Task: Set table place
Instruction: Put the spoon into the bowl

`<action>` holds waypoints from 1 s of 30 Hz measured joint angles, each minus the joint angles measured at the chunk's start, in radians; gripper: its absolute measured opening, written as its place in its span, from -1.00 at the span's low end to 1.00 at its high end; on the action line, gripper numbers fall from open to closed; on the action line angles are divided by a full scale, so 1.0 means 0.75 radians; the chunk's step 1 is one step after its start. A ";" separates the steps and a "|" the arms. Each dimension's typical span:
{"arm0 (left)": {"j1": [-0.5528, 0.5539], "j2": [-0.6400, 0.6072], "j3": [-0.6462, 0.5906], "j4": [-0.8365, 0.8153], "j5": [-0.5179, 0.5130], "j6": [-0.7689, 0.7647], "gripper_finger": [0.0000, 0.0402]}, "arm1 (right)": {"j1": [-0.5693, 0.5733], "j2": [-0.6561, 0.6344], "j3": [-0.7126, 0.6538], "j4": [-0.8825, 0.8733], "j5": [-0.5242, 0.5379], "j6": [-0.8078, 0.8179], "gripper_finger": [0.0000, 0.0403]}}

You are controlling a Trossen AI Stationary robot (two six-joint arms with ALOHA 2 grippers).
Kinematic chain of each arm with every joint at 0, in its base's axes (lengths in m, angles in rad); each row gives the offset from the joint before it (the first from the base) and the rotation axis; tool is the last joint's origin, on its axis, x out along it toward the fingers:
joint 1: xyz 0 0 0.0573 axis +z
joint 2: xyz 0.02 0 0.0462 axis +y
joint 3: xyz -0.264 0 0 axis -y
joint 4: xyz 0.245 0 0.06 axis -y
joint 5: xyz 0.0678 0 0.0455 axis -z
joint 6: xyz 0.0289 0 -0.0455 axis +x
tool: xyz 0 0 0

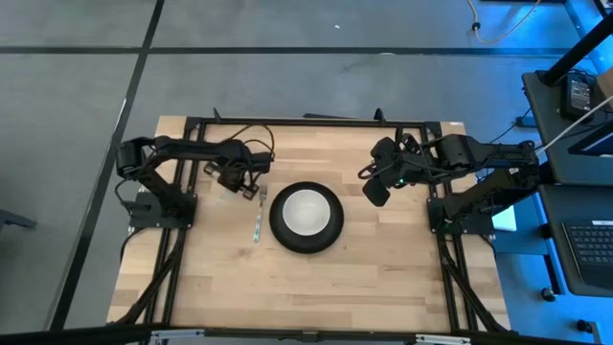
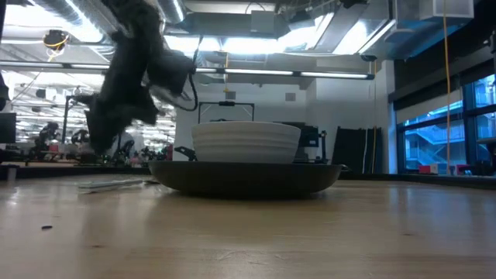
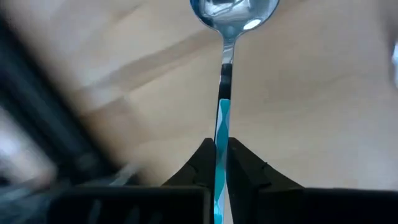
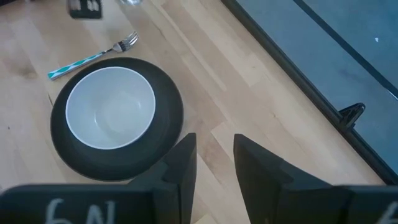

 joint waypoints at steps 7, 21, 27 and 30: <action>-0.084 -0.002 0.375 -0.430 -0.095 0.086 -0.94 | 0.000 0.000 0.000 -0.001 0.000 -0.005 -0.46; -0.382 -0.017 0.986 -0.541 0.036 0.137 -0.93 | 0.000 0.000 0.000 0.000 0.001 -0.065 -0.46; -0.527 -0.014 0.988 -0.537 0.149 0.255 -0.93 | 0.000 0.000 0.000 0.000 0.001 -0.066 -0.46; -0.585 0.024 0.979 -0.517 0.253 0.348 -0.93 | 0.000 0.000 0.000 0.000 0.001 -0.066 -0.46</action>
